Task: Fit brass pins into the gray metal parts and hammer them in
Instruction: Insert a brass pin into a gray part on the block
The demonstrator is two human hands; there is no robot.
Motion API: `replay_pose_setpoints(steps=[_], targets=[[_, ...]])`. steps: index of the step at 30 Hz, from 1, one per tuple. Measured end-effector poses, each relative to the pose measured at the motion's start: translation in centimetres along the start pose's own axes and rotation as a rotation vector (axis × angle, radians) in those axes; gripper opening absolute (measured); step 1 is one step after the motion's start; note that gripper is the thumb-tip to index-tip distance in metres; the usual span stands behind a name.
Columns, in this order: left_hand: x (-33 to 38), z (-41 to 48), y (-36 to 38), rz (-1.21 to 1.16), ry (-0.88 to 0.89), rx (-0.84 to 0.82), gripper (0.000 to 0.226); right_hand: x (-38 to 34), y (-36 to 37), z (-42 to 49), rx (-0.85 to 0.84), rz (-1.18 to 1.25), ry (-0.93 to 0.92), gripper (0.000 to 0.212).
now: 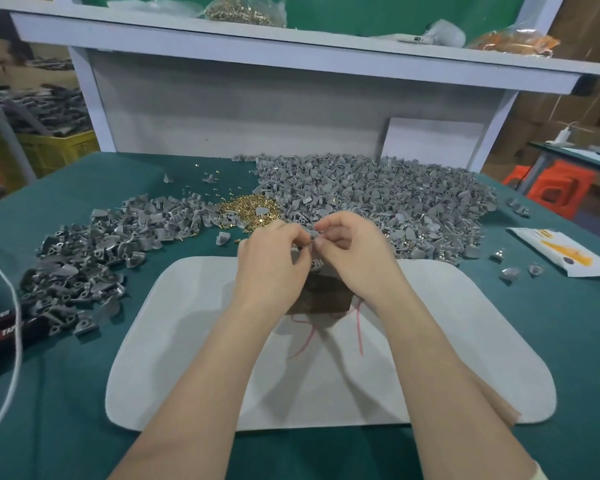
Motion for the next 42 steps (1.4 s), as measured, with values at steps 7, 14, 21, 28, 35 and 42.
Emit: replay_pose_setpoints(steps=[7,14,21,28,35,42], targets=[[0.0,0.0,0.1,-0.054,0.003,0.032,0.005,0.0,-0.1,0.0,0.011,0.028,0.041,0.009],[-1.6,0.2,0.4,-0.018,-0.142,-0.101,0.016,0.5,-0.8,0.0,0.044,-0.259,-0.02,0.013],[-1.8,0.0,0.9,0.072,-0.162,-0.172,0.007,0.4,0.4,0.0,-0.085,-0.502,-0.124,0.009],[-2.0,0.3,1.2,0.09,-0.153,-0.178,0.008,0.1,1.1,-0.2,-0.128,-0.543,-0.128,0.009],[-2.1,0.2,1.3,0.115,-0.151,-0.149,0.004,0.7,0.6,-0.2,-0.062,-0.482,-0.088,0.009],[-2.0,0.1,1.2,0.13,-0.149,-0.155,0.007,0.7,0.5,-0.1,-0.058,-0.447,-0.079,0.008]])
Point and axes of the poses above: each hand's wrist, its own z-axis towards the middle knuckle, its own y-axis out of the palm, x = y × z, the point moved 4 cm from there along z, towards the middle knuckle
